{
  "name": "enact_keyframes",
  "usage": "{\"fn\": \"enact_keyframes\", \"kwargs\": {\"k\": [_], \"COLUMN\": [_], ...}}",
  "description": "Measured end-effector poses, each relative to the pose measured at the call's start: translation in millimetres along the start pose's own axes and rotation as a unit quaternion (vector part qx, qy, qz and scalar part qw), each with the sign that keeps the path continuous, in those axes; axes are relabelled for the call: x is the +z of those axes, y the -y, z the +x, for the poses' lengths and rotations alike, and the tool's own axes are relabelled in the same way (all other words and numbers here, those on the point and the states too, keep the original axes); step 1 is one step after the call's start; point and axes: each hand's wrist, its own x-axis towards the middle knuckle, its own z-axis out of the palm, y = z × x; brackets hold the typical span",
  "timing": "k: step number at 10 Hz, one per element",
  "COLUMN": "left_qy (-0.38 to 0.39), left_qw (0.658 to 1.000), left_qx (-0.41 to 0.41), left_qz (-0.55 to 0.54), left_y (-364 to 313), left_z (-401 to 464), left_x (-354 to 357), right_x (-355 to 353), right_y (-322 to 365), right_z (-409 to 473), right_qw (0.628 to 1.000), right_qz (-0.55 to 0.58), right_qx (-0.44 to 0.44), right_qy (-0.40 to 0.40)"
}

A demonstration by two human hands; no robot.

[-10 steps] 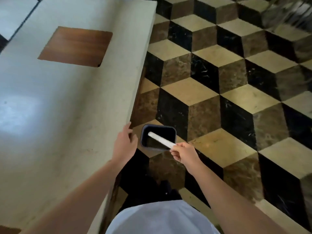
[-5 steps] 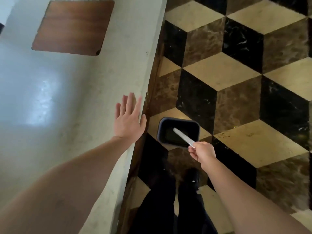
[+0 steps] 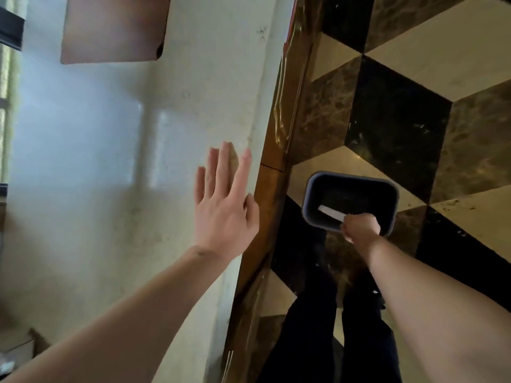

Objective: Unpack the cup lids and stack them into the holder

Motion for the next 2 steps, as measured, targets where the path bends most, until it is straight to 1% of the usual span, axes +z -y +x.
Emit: {"fn": "enact_keyframes", "kwargs": {"k": [1, 2], "left_qy": [-0.019, -0.032], "left_qw": [0.999, 0.999], "left_qx": [0.020, 0.012], "left_qz": [-0.019, -0.018], "left_y": [-1, -2], "left_z": [-3, -1], "left_x": [-1, -3], "right_x": [11, 22], "right_y": [5, 10], "right_z": [16, 17], "right_qw": [0.999, 0.990], "right_qz": [0.000, 0.079], "right_qx": [0.007, 0.070], "right_qy": [0.041, 0.091]}}
